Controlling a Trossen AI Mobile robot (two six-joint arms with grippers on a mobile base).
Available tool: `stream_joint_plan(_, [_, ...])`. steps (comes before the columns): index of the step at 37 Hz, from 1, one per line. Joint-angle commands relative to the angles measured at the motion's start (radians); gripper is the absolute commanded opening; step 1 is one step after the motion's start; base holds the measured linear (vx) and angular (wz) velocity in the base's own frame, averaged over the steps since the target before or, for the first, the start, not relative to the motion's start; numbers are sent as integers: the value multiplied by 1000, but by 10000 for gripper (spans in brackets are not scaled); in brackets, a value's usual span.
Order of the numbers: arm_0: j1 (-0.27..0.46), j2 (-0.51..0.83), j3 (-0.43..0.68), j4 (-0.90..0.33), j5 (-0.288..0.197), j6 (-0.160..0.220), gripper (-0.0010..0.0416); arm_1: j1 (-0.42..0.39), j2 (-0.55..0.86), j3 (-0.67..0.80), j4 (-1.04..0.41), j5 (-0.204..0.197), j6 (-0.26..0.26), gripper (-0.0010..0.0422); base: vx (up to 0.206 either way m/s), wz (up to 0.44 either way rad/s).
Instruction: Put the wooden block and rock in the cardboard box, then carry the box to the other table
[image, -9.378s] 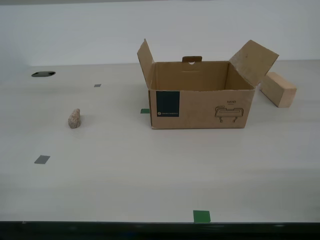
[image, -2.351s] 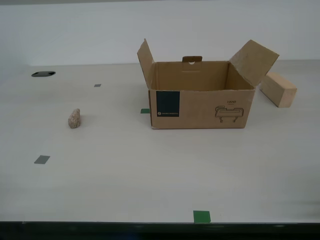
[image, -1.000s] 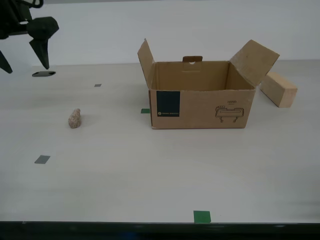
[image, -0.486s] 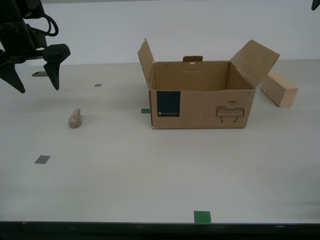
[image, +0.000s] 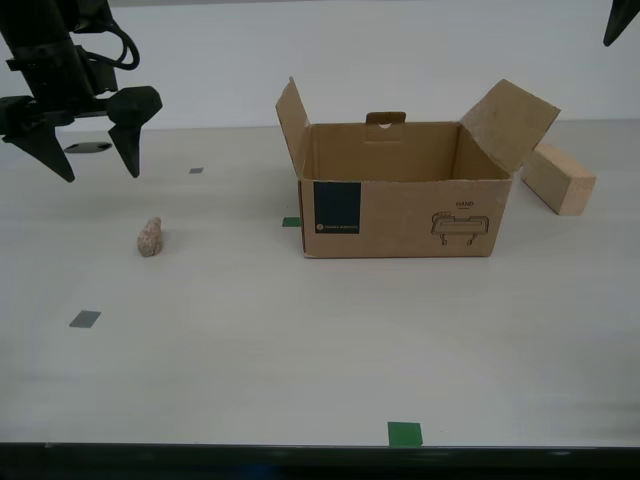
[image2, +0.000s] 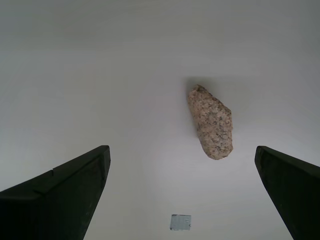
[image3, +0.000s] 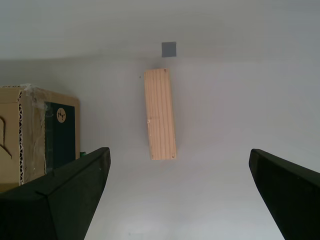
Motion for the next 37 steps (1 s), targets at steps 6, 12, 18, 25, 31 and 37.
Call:
stream_joint_plan(6, [2,0,-47,42,-7,1,387,-20,0,1,-2,2,-3,396,0,0])
stream_joint_plan(12, [5,63,-27,34,-10,1,387,-20,0,0,-13,3,-9,396,0,0])
stream_joint_plan(18, [20,171,10,32,-10,-2,387,-21,0,0,-27,2,-10,396,0,0])
stream_joint_plan(25, [21,265,55,32,-10,-7,387,-21,0,0,-27,2,-18,396,0,0])
stream_joint_plan(31, [32,349,105,35,-10,-9,387,-21,0,0,-26,2,-22,396,0,0])
stream_joint_plan(37, [41,435,161,35,-10,-13,387,-21,0,0,-21,2,-33,396,0,0])
